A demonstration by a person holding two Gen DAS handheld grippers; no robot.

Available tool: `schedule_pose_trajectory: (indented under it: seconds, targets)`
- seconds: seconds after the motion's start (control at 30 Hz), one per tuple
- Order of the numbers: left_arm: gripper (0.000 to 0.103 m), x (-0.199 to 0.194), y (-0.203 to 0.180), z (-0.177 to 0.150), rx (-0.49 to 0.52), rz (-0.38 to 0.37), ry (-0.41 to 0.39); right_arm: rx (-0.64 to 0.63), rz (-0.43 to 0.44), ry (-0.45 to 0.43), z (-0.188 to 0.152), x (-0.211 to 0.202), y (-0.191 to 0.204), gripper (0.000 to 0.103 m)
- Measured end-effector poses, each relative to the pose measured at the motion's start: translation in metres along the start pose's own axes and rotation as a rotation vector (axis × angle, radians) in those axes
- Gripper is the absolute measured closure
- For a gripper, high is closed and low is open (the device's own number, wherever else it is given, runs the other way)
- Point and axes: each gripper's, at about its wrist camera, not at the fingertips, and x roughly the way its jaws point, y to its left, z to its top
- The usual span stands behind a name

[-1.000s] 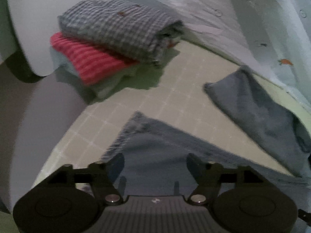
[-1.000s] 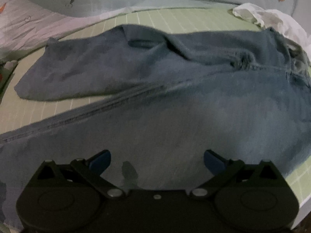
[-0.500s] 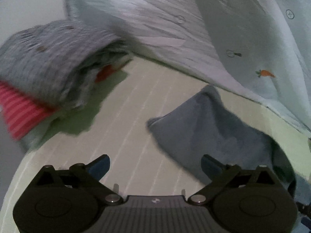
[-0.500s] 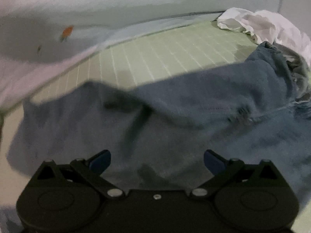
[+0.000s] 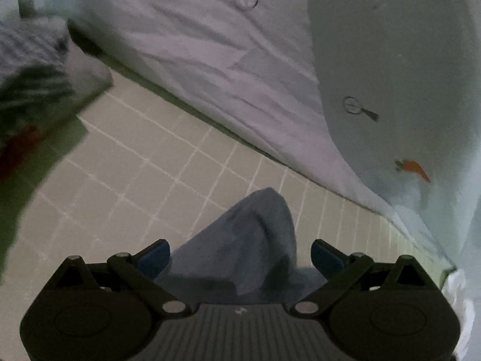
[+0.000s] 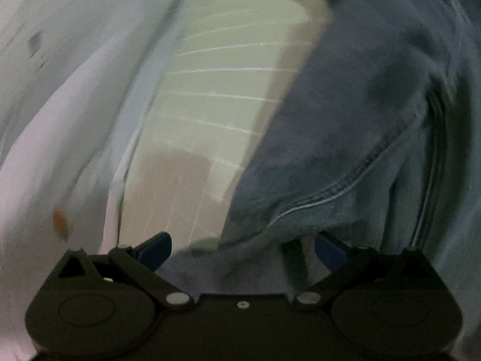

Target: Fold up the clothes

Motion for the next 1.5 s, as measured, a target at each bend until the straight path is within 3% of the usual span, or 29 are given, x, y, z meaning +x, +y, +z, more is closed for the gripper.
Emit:
schedule_pose_trajectory:
  seconds: [0.1, 0.17, 0.3, 0.37, 0.47, 0.5, 0.57, 0.6, 0.67, 0.7, 0.83, 0.97, 1.2, 1.3, 1.4, 1.5]
  targets:
    - [0.004, 0.025, -0.006, 0.009, -0.047, 0.004, 0.051, 0.065, -0.066, -0.003, 0.007, 0.008, 0.002, 0.002]
    - [0.004, 0.036, -0.01, 0.013, -0.072, 0.016, 0.07, 0.084, -0.102, 0.008, 0.012, 0.013, 0.002, 0.008]
    - [0.004, 0.056, -0.018, 0.018, -0.096, 0.052, 0.109, 0.115, -0.109, 0.008, 0.016, 0.017, -0.002, 0.016]
    - [0.004, 0.063, -0.022, 0.019, -0.094, 0.071, 0.126, 0.091, -0.096, -0.005, 0.019, 0.015, -0.003, 0.044]
    - [0.005, 0.07, -0.028, 0.021, -0.075, 0.113, 0.131, 0.078, -0.065, -0.014, 0.021, 0.016, -0.005, 0.072]
    - [0.009, 0.07, -0.031, 0.021, -0.063, 0.131, 0.126, 0.084, -0.052, -0.02, 0.022, 0.016, -0.007, 0.078]
    - [0.028, 0.067, -0.037, 0.021, -0.031, 0.18, 0.089, 0.074, -0.031, -0.038, 0.024, 0.014, -0.008, 0.092]
    - [0.049, 0.065, -0.038, 0.02, -0.02, 0.204, 0.07, 0.06, -0.017, -0.049, 0.024, 0.013, -0.007, 0.095]
    - [0.065, 0.062, -0.035, 0.02, -0.034, 0.22, 0.055, 0.036, 0.017, -0.066, 0.024, 0.007, -0.005, 0.097]
    - [0.088, 0.06, -0.032, 0.02, -0.047, 0.214, 0.049, 0.028, 0.041, -0.072, 0.026, 0.003, -0.005, 0.097]
    - [0.09, 0.057, -0.025, 0.02, -0.086, 0.178, 0.056, -0.013, 0.13, -0.115, 0.032, -0.014, 0.002, 0.098]
    - [0.091, 0.033, -0.033, 0.027, -0.09, 0.103, -0.013, -0.075, 0.194, -0.191, 0.042, -0.04, 0.01, 0.099]
    - [0.091, -0.064, -0.075, 0.041, 0.024, -0.109, -0.267, -0.155, 0.322, -0.284, 0.047, -0.095, 0.011, 0.099]
    - [0.091, -0.106, -0.078, 0.031, 0.075, -0.172, -0.376, -0.202, 0.38, -0.309, 0.038, -0.115, 0.004, 0.099]
    - [0.09, -0.117, -0.053, 0.007, 0.063, -0.127, -0.375, -0.248, 0.376, -0.275, 0.023, -0.124, -0.015, 0.099]
    - [0.089, -0.102, -0.014, -0.024, 0.039, -0.001, -0.292, -0.363, 0.222, -0.184, 0.0, -0.103, -0.036, 0.098]
